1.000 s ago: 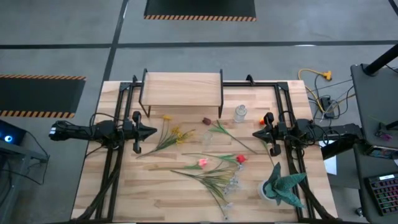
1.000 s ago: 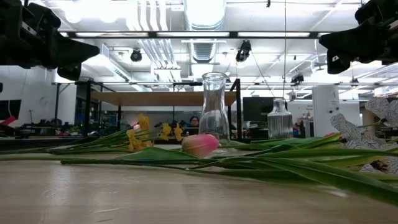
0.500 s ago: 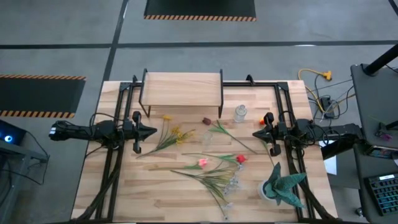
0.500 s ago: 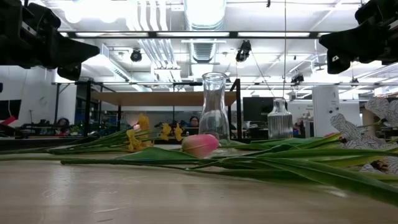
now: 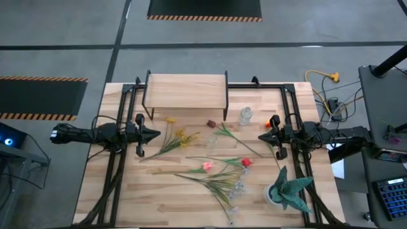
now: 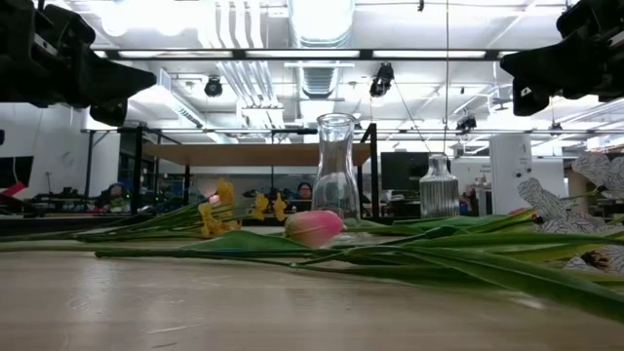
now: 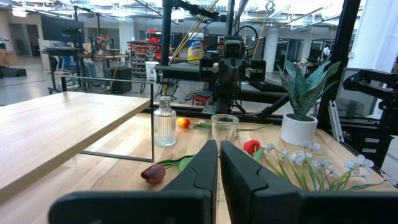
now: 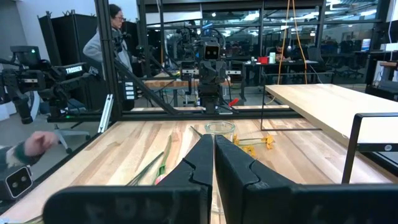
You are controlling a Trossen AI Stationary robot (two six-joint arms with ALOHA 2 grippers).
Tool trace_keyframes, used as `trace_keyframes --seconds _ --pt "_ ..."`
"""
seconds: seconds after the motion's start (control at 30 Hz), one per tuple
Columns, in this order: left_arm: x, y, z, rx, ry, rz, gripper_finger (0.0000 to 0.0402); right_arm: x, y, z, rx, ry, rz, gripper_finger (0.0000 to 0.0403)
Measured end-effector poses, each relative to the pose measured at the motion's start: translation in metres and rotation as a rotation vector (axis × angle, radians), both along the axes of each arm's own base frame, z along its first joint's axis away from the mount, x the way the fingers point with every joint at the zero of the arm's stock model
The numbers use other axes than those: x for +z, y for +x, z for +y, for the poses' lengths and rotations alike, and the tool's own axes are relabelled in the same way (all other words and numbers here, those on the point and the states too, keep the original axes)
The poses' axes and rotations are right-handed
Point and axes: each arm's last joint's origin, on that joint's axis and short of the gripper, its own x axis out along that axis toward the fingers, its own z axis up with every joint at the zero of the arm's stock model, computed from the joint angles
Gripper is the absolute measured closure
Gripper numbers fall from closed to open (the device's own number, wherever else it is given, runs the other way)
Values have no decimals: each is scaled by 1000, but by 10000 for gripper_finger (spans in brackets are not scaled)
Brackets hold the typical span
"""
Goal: Pick and place flowers into a vace then onto a shelf
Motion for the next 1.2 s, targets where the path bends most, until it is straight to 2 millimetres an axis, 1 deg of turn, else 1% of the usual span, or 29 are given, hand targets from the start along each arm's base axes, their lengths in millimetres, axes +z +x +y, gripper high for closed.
trace_keyframes --seconds 1.03,1.1,1.2 --pt "0 0 0 0 0 0 399 1 0 0 0 1 -15 394" --pt "0 0 0 0 0 0 399 2 0 0 -3 -21 -19 394" --pt "0 0 0 0 0 0 399 3 0 0 -14 -127 -44 394"
